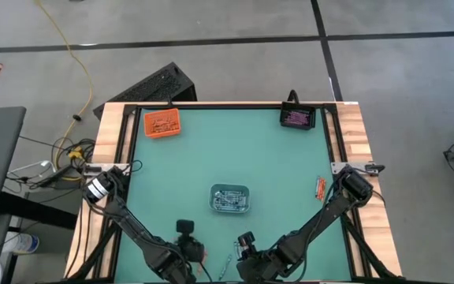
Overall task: Sort crayons
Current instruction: Put the orange crayon into the orange bin
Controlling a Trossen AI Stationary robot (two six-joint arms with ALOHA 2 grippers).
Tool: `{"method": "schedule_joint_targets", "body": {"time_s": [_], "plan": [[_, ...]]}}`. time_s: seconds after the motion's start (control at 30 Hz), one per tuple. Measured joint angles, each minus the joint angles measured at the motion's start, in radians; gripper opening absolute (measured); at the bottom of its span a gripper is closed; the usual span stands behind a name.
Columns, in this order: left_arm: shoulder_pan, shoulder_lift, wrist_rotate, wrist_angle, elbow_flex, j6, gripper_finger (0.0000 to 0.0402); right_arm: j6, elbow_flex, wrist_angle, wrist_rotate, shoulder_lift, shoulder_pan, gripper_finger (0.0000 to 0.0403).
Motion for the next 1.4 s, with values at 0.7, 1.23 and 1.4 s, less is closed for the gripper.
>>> {"method": "schedule_joint_targets", "body": {"time_s": [0.7, 1.23, 1.4], "plan": [[0.061, -0.004, 0.051, -0.032, 0.069, 0.186, 0.0001, 0.011, 0.000, -0.006, 0.043, 0.000, 0.026, 0.0100], [0.071, -0.012, 0.251, -0.092, 0.011, 0.282, 0.0168, 0.036, 0.000, -0.030, 0.043, 0.000, 0.026, 0.0100], [0.069, -0.026, 0.346, -0.047, -0.028, 0.281, 0.0160, 0.037, 0.000, -0.028, 0.044, 0.000, 0.027, 0.0100]]}}
